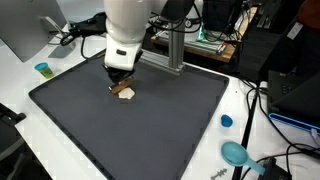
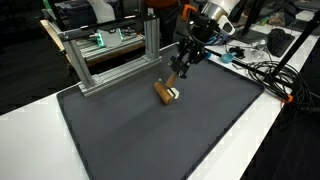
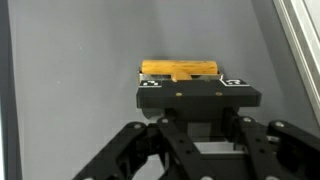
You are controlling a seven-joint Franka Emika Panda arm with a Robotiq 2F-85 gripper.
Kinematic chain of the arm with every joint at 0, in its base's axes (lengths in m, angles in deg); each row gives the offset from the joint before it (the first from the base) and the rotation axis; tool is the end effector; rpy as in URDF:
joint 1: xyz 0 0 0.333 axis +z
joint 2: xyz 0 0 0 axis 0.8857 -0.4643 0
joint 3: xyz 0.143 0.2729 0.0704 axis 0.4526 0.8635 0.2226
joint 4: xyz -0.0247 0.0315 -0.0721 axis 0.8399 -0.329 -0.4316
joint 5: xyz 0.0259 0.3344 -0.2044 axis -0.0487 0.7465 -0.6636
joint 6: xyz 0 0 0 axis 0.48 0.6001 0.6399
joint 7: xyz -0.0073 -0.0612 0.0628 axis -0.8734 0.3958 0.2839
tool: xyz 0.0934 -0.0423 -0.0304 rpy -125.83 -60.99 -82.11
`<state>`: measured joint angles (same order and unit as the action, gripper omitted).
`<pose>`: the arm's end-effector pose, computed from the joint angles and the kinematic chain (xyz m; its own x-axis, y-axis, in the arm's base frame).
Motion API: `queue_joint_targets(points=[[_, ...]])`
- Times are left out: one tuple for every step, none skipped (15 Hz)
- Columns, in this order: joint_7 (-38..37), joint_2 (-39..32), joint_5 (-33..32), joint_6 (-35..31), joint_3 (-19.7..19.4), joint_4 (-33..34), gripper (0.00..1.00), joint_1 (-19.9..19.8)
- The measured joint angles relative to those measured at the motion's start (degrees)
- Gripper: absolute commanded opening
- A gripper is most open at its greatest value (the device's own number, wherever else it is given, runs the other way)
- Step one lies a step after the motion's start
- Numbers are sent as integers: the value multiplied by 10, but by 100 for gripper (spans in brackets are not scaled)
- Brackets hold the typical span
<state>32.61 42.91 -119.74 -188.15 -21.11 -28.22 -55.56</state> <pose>0.6649 0.0888 0.2826 0.1999 0.8232 -0.5314 0.9738 -0.2268 0.0150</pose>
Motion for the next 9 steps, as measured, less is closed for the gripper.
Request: queue_joint_targets(points=[[8, -8, 1, 0, -1, 12, 21, -7], [15, -16, 1, 0, -1, 22, 21, -12], [18, -22, 1, 0, -1, 30, 21, -14], [19, -27, 1, 0, -1, 35, 21, -14], [17, -29, 1, 2, -1, 36, 21, -11], [13, -29, 1, 5, -1, 36, 21, -7], [9, -27, 1, 14, -1, 36, 21, -1], [3, -22, -1, 25, -1, 35, 21, 6], [-7, -15, -6, 38, -1, 34, 21, 15]])
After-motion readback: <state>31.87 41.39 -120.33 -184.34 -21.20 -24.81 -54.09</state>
